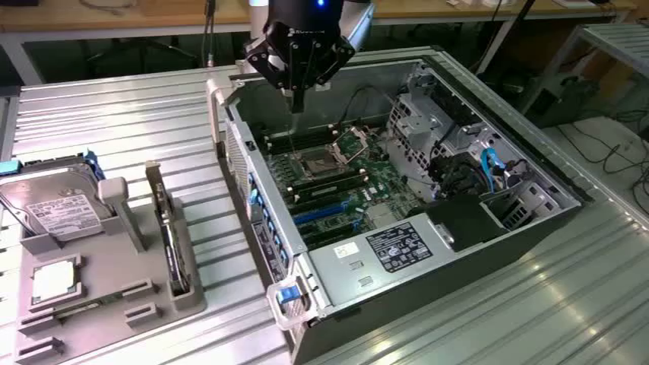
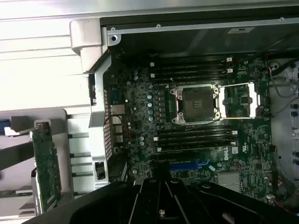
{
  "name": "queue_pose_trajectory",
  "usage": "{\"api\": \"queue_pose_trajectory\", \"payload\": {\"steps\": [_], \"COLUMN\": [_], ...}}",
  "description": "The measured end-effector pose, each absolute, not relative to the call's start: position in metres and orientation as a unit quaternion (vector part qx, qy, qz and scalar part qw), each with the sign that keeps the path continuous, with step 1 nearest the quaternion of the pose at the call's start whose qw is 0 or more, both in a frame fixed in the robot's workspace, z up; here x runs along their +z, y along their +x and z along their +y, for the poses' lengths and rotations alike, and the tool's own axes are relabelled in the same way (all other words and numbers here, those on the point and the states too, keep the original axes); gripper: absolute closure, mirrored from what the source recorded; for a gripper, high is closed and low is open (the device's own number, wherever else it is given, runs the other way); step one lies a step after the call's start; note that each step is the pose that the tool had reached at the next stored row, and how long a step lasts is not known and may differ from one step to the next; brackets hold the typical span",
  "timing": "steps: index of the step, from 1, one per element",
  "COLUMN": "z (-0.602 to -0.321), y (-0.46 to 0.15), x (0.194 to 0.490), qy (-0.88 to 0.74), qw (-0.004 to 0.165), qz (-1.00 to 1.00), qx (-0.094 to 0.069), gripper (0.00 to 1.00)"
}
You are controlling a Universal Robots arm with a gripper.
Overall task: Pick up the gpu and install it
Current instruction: 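Reach for the gpu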
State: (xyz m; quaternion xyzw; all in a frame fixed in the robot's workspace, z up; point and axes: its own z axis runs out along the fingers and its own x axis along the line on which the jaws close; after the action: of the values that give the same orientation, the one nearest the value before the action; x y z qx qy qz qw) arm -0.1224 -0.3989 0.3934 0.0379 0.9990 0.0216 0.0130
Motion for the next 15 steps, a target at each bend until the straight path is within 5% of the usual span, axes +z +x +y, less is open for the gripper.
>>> {"api": "queue_pose_trajectory", "payload": {"steps": [15], "z": [-0.4], "y": [-0.149], "x": [0.393], "qy": [0.038], "qw": [0.013], "qz": [0.999], "qx": [0.022], "gripper": [0.89]}}
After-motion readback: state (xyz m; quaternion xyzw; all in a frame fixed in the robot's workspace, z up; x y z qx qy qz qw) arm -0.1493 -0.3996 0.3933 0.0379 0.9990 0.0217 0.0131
